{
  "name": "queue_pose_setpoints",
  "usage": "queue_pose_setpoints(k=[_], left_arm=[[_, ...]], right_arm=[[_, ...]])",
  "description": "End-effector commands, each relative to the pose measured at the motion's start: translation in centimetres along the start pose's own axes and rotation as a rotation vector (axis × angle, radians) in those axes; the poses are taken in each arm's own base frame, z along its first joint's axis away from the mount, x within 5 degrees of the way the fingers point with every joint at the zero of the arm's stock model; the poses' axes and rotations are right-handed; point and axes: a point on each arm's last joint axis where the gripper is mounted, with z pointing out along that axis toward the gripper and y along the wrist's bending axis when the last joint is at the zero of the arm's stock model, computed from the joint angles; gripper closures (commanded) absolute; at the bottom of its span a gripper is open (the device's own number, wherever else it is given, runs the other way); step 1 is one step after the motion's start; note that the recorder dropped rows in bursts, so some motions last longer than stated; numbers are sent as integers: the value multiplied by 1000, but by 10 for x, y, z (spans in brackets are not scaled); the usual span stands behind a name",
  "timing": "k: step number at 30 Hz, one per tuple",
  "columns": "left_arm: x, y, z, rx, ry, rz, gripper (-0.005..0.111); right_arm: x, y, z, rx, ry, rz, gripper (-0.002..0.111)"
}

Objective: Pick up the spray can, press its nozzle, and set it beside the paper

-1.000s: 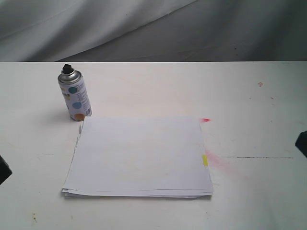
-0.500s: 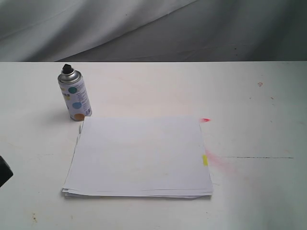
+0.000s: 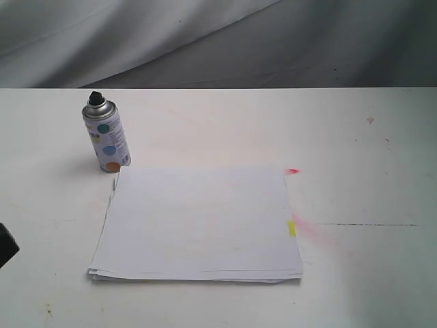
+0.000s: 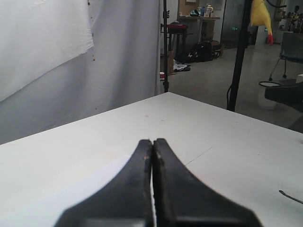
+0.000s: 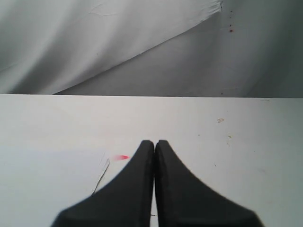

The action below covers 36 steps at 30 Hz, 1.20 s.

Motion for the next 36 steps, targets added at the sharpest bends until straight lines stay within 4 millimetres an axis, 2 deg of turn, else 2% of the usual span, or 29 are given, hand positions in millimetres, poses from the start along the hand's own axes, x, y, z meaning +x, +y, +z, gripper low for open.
queue_pose_setpoints(k=[1, 18, 23, 29, 36], left_arm=[[1, -1, 0, 6, -2, -13, 107], [-1, 2, 0, -27, -13, -5, 107], [-13, 21, -4, -241, -83, -196, 107], [-18, 36, -10, -414, -148, -182, 107], [-18, 38, -11, -441, -152, -158, 107]], right_arm=[[6, 0, -2, 3, 34, -15, 108], [8, 0, -2, 0, 56, -15, 108], [8, 0, -2, 0, 56, -15, 108], [8, 0, -2, 0, 56, -15, 108], [8, 0, -2, 0, 56, -15, 108]])
